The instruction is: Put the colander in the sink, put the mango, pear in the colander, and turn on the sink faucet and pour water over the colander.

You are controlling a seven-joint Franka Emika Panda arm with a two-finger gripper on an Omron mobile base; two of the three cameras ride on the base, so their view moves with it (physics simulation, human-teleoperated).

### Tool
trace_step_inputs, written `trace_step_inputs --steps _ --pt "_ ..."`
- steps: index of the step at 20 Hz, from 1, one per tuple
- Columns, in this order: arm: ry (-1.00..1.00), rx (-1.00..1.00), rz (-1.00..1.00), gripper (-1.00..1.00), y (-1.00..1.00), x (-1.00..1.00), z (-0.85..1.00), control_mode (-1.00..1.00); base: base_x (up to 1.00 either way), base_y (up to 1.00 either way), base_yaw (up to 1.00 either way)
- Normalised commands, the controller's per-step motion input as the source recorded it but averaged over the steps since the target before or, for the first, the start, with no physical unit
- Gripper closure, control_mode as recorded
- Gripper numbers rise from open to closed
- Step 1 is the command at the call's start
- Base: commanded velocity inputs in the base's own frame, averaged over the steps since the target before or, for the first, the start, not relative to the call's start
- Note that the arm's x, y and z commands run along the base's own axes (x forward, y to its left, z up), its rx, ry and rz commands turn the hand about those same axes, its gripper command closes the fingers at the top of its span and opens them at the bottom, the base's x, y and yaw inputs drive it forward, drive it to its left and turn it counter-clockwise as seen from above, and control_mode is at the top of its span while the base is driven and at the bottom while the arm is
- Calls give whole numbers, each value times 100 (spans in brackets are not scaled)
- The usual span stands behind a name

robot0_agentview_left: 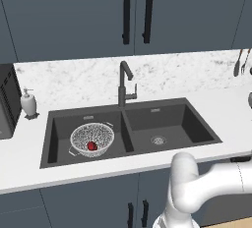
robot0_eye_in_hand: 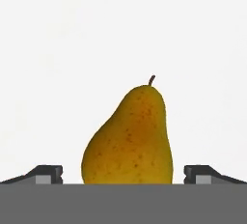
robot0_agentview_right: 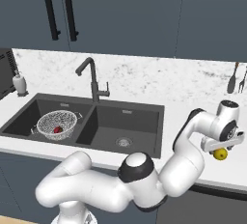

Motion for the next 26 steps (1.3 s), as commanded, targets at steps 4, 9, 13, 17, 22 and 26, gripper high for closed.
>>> trace_step_inputs --steps 4,9,13,17,22,26 --pt "1 0 1 -100 -20 30 -24 -100 0 0 0" --pt "6 0 0 -100 -8 10 -31 -100 0 0 0" --pt "11 0 0 -100 -1 -5 -33 -100 0 0 0" --pt "14 0 0 100 0 -13 -33 -100 0 0 0" --pt "1 0 2 100 6 -25 -6 -100 0 0 0" --pt "-14 0 11 100 42 -53 7 -100 0 0 0"
